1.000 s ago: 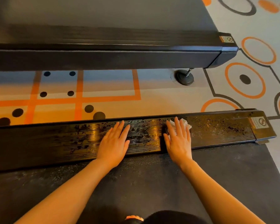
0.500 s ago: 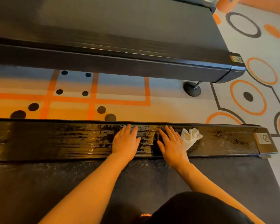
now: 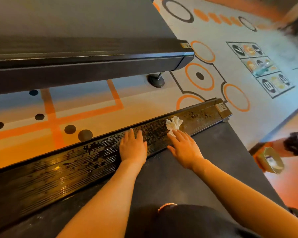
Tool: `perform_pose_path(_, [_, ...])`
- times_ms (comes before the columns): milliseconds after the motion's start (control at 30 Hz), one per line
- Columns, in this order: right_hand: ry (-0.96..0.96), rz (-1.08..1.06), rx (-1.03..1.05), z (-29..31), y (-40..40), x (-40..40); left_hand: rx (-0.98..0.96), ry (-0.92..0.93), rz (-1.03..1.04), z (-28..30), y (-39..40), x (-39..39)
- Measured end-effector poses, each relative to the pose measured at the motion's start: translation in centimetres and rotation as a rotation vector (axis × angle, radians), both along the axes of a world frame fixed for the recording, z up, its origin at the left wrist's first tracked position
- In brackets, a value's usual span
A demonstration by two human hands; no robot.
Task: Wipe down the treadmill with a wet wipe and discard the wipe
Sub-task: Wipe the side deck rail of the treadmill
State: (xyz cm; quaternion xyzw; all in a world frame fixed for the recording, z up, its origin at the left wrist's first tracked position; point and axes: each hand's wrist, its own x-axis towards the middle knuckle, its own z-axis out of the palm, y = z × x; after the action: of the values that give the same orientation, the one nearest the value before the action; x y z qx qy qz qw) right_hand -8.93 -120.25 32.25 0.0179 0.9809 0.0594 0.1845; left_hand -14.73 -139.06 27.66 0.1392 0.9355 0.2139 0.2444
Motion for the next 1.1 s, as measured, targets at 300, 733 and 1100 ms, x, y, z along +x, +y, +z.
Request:
perform_pose_path(300, [0.001,-0.001,0.124,5.3,5.2,-0.3,0.051,0.032,-0.079,-0.3,3.4,1.9])
perform_pose_path(733, [0.010,0.140,-0.122,-3.8,21.5,-6.9,0.224,0.183,0.242,-4.7,15.9,-1.0])
perform_pose_path(1100, [0.093,0.470,-0.286,-10.3,31.5,-10.5,0.022,0.250,0.516,-6.6,21.4,-0.6])
